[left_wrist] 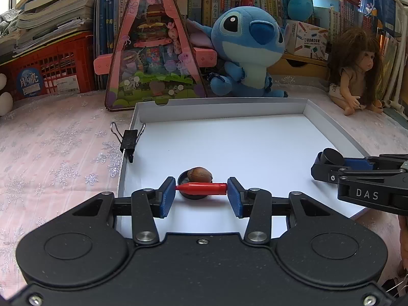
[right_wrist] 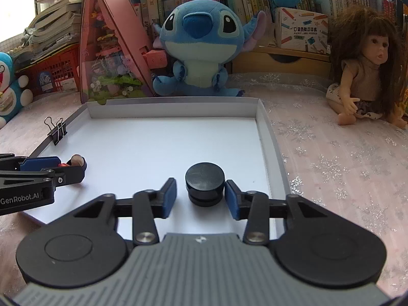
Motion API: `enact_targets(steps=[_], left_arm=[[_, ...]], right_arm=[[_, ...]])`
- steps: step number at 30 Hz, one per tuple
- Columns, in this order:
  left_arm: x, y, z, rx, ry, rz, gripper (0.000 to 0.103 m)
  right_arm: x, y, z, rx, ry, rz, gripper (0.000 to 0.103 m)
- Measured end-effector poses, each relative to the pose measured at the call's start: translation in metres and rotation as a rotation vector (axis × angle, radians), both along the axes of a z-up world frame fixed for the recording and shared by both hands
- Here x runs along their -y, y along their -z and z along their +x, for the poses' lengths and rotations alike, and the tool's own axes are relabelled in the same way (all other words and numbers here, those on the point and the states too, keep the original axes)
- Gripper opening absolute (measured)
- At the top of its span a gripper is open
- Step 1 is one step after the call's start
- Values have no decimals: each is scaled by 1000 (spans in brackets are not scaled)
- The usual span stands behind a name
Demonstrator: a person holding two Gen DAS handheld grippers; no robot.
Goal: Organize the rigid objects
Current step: 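Open the left gripper to drop the red stick beside the nut while the right gripper opens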
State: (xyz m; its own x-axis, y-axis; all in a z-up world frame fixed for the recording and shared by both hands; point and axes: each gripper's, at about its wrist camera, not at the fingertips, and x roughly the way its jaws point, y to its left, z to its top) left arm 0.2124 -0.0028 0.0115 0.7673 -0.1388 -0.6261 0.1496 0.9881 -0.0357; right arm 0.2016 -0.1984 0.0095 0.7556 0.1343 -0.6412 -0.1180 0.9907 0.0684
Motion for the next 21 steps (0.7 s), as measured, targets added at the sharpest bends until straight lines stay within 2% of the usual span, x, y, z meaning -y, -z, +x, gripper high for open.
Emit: enact_targets(steps=[1,8,10,11,17,21], left_arm=[[0,0,0,0,0,-1,42],[0,0,-1,2,2,2,42],[0,0,-1,0,-1,0,42],[0,0,-1,-2,-3,-1,42],[-1,-5,-8,12,3,8,49],[-3,-13,-19,24,11,-2,53]], right_arm=[[-1,0,0,0,2,-6,37],[-2,1,-1,5,0,-4,37],[-1,0,-1,0,0,8,44],[0,0,-1,-1,-1,13,56],[2,-9,-8,16,-5,15,66],[4,-16,-17,27,-7,16,69]])
